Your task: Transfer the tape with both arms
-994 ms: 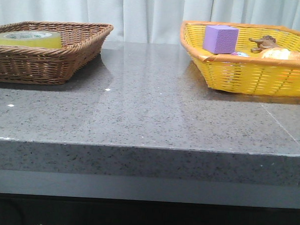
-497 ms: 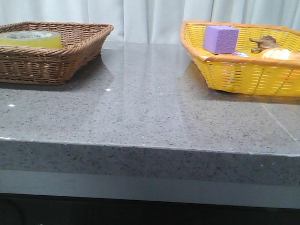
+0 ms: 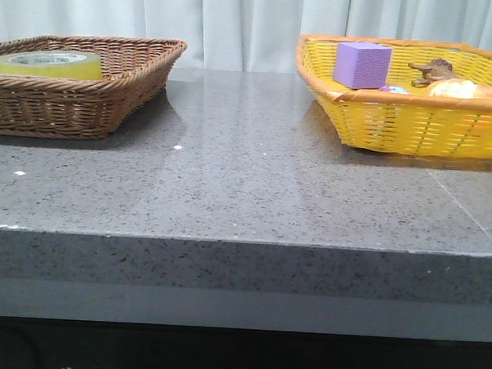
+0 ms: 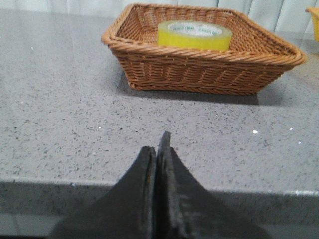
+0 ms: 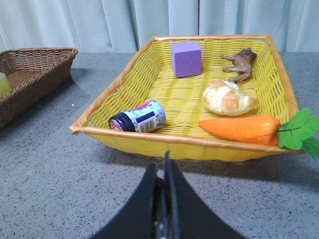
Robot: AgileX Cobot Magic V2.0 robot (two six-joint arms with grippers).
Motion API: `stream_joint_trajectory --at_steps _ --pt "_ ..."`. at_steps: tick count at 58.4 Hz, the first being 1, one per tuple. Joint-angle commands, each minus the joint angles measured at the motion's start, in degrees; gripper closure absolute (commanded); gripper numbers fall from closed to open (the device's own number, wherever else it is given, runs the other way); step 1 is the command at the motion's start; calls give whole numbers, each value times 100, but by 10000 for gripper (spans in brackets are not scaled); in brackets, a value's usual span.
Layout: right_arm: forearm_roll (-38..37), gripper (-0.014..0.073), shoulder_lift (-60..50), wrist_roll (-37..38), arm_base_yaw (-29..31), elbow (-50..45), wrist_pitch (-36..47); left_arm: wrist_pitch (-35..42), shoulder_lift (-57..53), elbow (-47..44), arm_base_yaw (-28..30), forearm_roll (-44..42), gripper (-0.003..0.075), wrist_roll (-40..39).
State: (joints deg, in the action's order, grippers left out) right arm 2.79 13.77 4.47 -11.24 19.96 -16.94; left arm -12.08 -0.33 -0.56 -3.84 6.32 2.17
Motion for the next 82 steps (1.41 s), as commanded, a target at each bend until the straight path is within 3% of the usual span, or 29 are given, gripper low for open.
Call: stream_joint_trajectory --at_steps 1,69,82 --pt "-33 683 48 -47 43 146 486 626 -120 -223 24 125 740 -66" --pt "-41 683 48 -47 43 120 505 598 -108 -219 24 125 740 -66" --pt "-70 683 -355 -355 476 -670 1404 598 -108 -219 24 125 740 -66"
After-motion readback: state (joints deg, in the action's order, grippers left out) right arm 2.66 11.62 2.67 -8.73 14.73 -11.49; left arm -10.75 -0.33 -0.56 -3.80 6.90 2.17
